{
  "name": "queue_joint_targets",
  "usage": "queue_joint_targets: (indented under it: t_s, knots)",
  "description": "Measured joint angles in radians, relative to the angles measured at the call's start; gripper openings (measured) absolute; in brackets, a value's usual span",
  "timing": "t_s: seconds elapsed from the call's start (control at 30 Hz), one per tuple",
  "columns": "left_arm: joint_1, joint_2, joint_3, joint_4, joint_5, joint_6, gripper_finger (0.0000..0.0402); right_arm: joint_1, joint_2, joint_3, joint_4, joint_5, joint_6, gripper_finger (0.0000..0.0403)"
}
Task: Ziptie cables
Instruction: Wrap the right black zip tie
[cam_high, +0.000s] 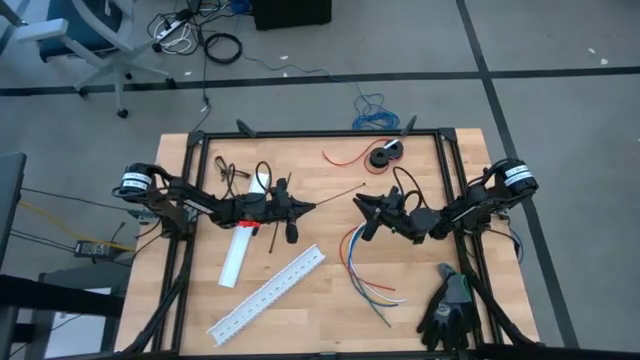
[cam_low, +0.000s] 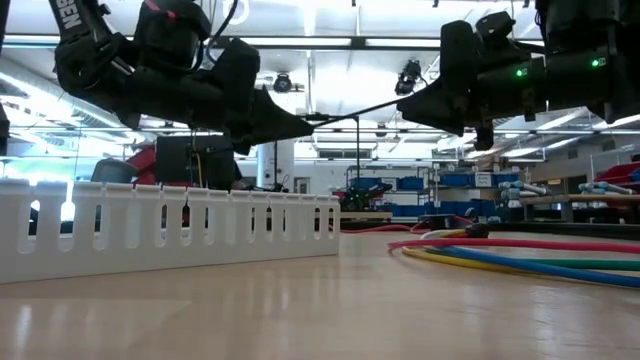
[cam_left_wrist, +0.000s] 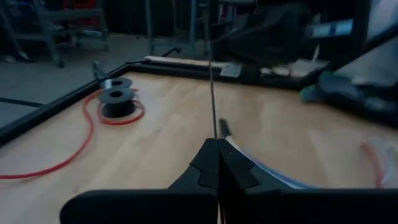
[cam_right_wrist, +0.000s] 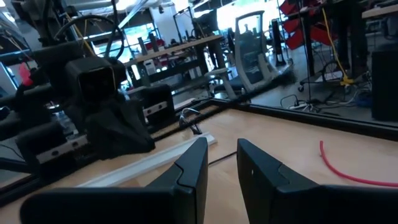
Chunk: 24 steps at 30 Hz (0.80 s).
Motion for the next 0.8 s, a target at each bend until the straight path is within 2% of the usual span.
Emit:
queue_joint_targets:
  t_s: [0.3,0.53,0.67,0.8]
  knots:
    - [-0.026,0.000,0.000,-0.018,-0.109,0.127,0.0001,0.000,0.000,0.000,0.004,0.001,0.011,0.0075]
    - [-0.027,0.000,0.000,-0.020,-0.125,0.180,0.0001,-0.005,0.000,0.000,0.005,0.008,0.011,0.0075]
    - [-0.027,0.000,0.000,-0.016,-0.115,0.155,0.0001,-0.027,0.000,0.000,0.005,0.009,0.012,0.0075]
    - [-0.023,0.000,0.000,0.008,-0.068,0.010,0.0001,-0.056,0.000,0.000,0.004,-0.032,0.015,0.0075]
